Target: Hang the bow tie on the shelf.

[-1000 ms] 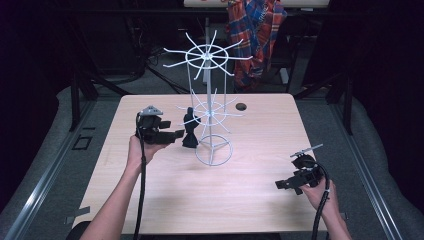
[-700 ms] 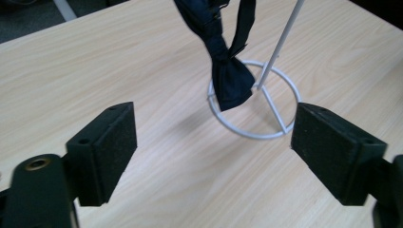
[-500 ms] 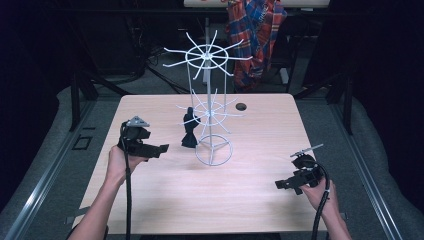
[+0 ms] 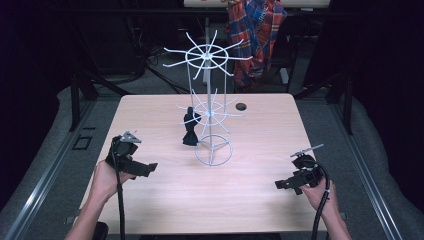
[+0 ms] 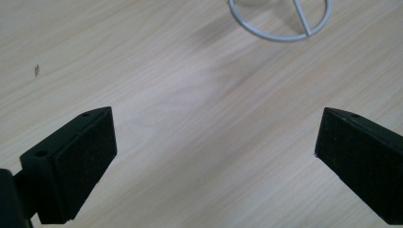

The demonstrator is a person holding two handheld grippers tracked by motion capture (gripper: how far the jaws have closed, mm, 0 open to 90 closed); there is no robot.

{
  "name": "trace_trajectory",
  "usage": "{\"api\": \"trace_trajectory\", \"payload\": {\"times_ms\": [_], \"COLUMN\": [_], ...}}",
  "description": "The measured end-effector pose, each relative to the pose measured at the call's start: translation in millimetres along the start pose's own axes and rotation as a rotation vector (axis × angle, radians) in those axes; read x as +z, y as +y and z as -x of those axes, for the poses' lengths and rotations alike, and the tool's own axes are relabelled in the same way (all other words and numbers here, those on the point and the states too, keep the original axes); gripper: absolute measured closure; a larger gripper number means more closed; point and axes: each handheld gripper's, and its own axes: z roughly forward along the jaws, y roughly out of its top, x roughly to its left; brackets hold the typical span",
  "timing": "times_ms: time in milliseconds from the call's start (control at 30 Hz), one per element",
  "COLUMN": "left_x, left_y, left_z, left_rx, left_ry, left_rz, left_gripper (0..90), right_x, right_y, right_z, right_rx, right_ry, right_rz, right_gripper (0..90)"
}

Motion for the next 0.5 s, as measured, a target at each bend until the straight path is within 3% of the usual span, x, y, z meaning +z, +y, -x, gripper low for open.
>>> {"api": "trace_trajectory", "payload": {"times_ms": [167, 500], "left_x": [3.9, 16.1], "left_y": [-11.8, -36.1], "left_z": [4.4, 6.8], "left_rx": [0.008, -0.018], "left_ry": [0.005, 0.004], "left_rz": [-0.065, -0.135], "left_gripper": [0.1, 0.0], "right_x": [0.0, 0.9], "right_y": [-0.1, 0.1], "right_z": [-0.1, -0.1], "right_rx": [0.000, -0.004], "right_ry": [0.000, 0.004], "right_rz": [-0.002, 0.000], "right_gripper": [7.1, 7.3]}}
